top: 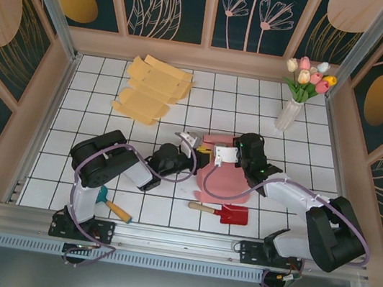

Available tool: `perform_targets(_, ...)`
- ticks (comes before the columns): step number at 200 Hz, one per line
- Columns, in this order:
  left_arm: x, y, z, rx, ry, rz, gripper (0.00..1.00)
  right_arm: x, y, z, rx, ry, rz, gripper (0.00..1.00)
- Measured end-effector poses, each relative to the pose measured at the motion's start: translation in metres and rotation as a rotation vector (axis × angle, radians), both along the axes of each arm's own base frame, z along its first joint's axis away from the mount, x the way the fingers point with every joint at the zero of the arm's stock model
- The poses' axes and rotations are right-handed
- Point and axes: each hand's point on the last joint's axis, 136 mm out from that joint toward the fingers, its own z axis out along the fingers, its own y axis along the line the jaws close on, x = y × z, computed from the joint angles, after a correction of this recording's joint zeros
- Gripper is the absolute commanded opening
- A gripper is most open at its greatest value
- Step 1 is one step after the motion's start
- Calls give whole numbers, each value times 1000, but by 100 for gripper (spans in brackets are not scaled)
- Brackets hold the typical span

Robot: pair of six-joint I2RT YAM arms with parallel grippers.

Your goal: Fold the paper box

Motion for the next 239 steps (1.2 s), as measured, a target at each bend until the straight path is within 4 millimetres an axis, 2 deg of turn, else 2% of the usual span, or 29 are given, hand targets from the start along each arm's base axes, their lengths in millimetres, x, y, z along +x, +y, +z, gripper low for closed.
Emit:
perform_targets(40,18,4,-2,26,-23,88,22,0,-1,-1,-3,2,-5,0)
perform_targets(92,31,4,-5,53,-67,140,23,-1,-2,-3,1,10,-11,0)
perform_targets(122,26,7,-7,50,-72,129,23,-1,-2,-3,9,12,-17,0)
perform_targets(163,8,21,-32,133,-44,91,23,-1,-2,-2,15,9,-18,0)
perform_targets(239,6,24,-38,169,-57,89,22,-16,6,1,-24,-122,37,0)
